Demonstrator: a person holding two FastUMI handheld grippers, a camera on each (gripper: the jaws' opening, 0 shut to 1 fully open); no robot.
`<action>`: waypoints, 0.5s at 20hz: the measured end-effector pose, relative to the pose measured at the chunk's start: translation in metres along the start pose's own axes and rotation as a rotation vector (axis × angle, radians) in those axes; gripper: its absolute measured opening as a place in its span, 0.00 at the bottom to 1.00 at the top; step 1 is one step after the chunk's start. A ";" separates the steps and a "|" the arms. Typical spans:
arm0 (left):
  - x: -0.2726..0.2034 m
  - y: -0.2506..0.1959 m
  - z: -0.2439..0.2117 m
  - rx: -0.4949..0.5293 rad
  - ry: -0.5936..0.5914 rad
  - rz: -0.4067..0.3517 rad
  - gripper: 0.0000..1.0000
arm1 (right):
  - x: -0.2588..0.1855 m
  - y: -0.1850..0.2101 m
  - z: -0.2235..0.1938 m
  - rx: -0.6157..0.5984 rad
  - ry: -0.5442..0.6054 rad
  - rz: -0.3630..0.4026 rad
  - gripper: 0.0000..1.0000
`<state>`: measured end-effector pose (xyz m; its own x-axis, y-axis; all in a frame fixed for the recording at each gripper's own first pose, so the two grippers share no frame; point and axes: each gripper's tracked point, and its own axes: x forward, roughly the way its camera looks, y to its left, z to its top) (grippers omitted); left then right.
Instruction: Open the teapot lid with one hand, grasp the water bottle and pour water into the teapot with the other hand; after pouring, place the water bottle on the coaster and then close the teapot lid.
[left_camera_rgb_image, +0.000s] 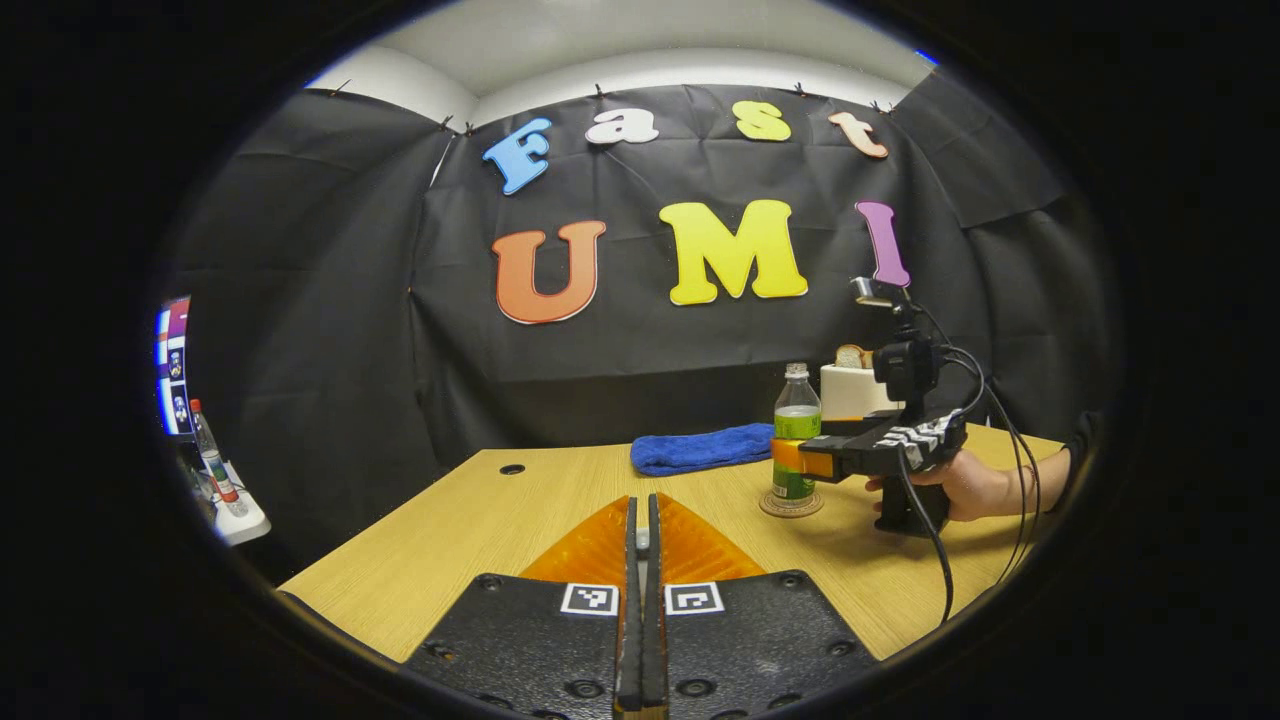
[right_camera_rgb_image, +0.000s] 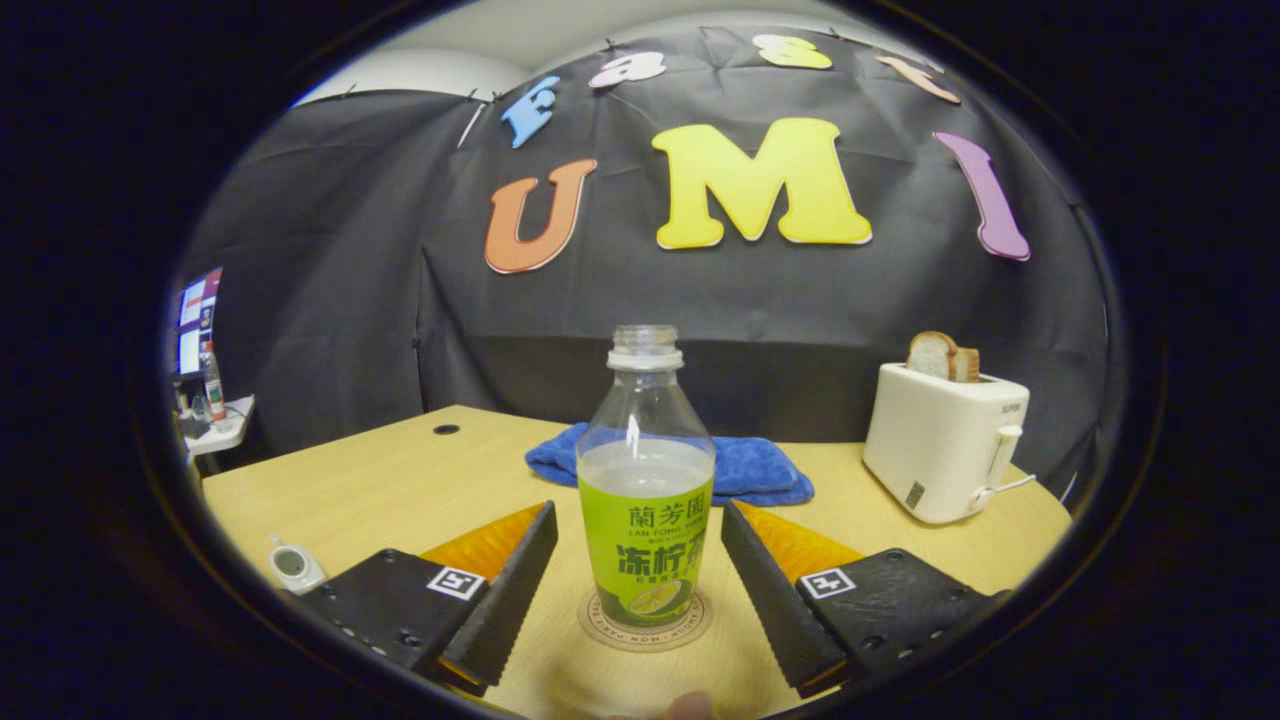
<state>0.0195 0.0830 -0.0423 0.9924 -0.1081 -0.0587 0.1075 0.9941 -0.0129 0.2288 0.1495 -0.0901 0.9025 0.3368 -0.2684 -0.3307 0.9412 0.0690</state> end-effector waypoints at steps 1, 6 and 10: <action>0.002 -0.001 0.000 -0.004 -0.001 0.002 0.03 | -0.010 0.000 0.006 0.002 -0.013 0.006 0.98; 0.013 -0.010 -0.013 -0.019 0.018 0.000 0.03 | -0.085 -0.020 0.032 -0.028 -0.111 -0.035 0.98; 0.030 -0.021 -0.028 -0.034 0.045 -0.013 0.04 | -0.133 -0.036 0.029 -0.018 -0.146 -0.070 0.98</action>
<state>0.0451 0.0587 -0.0720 0.9872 -0.1218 -0.1031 0.1174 0.9919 -0.0480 0.1289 0.0717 -0.0289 0.9535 0.2721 -0.1294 -0.2694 0.9623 0.0378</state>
